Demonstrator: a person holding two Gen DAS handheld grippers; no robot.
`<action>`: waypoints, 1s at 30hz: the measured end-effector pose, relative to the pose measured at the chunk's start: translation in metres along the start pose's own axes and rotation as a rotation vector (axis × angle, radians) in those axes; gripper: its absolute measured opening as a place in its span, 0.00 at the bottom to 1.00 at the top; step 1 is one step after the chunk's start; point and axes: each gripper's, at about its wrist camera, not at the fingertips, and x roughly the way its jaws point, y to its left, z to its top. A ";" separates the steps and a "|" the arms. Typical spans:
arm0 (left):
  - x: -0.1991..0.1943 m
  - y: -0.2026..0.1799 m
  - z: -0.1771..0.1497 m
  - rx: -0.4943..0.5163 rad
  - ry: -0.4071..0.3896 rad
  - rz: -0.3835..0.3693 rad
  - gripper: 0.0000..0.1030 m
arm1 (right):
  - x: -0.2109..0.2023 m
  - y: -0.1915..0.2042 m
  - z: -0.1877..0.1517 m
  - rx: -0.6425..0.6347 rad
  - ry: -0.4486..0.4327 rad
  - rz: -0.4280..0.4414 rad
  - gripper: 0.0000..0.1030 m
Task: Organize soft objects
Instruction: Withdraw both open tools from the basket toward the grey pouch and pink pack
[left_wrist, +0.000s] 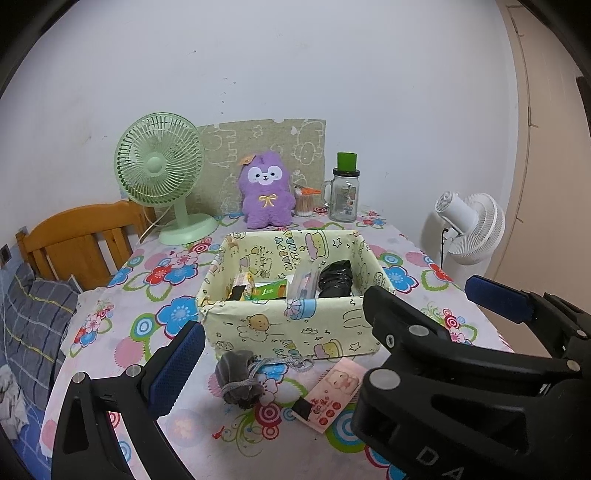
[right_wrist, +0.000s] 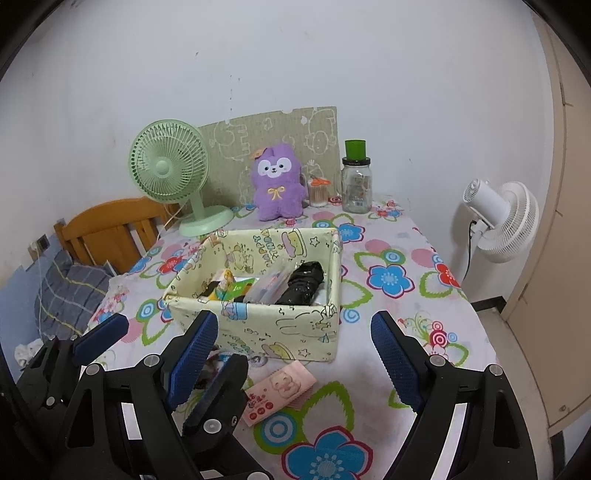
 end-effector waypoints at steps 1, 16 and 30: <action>0.000 0.001 -0.001 0.000 0.001 0.002 1.00 | 0.000 0.001 -0.001 0.001 0.002 -0.001 0.85; 0.011 0.015 -0.017 0.005 0.027 0.009 1.00 | 0.018 0.013 -0.017 0.000 0.048 -0.036 0.85; 0.042 0.023 -0.039 0.014 0.099 0.029 0.99 | 0.050 0.009 -0.035 0.028 0.128 -0.070 0.85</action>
